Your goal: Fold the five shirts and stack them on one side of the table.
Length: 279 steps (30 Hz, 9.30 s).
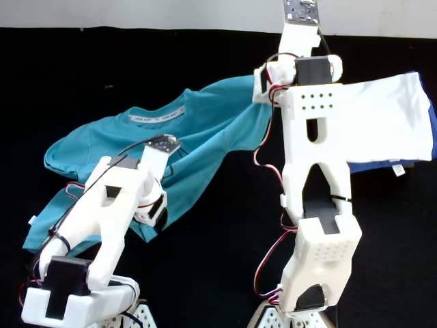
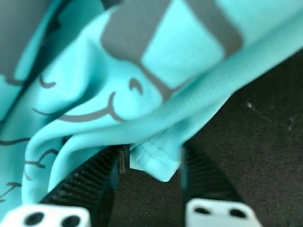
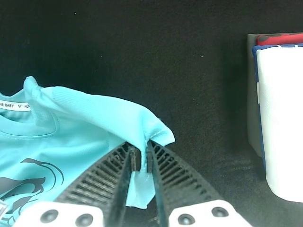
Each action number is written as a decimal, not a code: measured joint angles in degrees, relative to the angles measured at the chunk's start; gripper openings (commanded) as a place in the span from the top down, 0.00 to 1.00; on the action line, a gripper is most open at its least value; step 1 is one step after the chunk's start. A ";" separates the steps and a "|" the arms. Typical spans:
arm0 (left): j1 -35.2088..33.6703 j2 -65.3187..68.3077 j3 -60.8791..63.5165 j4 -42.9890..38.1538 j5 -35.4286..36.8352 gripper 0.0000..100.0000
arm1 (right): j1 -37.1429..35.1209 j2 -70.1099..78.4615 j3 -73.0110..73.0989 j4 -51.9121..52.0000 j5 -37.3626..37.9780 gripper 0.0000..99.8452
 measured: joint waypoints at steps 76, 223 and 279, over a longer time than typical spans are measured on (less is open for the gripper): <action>-14.95 -17.49 -12.04 17.93 0.18 0.99 | -1.05 -49.85 85.36 -14.24 18.37 0.78; -21.89 16.44 -77.80 22.24 -5.71 0.99 | 5.19 -0.70 -10.11 -14.95 20.22 0.99; -22.07 -0.44 -13.10 29.27 -11.43 0.99 | 11.60 -43.25 74.37 -2.64 28.13 0.99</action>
